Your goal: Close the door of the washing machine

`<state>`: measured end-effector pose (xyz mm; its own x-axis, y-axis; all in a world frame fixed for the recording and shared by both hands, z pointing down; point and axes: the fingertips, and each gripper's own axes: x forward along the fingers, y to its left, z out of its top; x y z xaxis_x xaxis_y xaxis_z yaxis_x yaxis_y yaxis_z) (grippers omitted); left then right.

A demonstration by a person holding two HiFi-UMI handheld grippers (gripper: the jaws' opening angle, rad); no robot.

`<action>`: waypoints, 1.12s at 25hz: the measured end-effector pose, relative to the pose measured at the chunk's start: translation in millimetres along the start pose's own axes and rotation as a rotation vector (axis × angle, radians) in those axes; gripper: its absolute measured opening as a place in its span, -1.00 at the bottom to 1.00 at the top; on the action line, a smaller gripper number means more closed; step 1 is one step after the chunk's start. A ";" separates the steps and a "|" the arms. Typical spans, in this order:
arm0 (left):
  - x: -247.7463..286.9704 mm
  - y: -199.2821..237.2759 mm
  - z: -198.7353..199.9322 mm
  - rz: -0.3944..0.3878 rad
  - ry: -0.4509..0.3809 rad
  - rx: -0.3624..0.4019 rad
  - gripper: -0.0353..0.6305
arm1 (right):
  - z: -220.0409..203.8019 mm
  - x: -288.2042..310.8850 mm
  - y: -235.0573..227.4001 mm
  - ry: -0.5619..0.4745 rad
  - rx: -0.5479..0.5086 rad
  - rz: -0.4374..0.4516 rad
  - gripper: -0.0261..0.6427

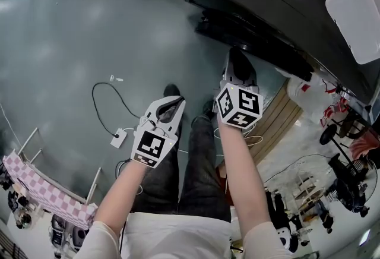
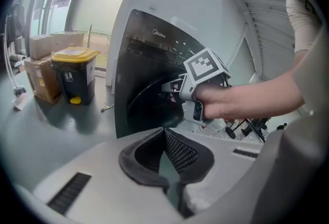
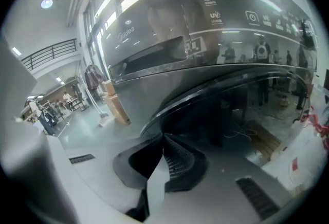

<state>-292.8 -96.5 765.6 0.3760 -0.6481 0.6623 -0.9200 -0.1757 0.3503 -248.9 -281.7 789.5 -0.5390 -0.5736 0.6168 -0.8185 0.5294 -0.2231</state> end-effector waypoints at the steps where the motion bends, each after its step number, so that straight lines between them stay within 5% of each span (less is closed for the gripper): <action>1: 0.1 0.8 -1.2 0.001 0.002 0.001 -0.87 | 1.3 1.1 -0.6 -0.004 0.005 -0.007 -0.83; 20: -18.4 13.9 -32.2 0.026 0.036 -0.003 -0.87 | 5.0 13.5 -0.9 -0.028 -0.011 -0.010 -0.84; 28: -28.4 10.9 -26.6 0.027 0.020 -0.009 -0.87 | 8.5 5.5 5.3 0.012 -0.177 0.047 -0.83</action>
<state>-310.5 -60.3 768.2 0.3533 -0.6375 0.6847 -0.9288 -0.1517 0.3380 -257.9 -287.3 785.3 -0.5728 -0.5385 0.6180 -0.7442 0.6577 -0.1165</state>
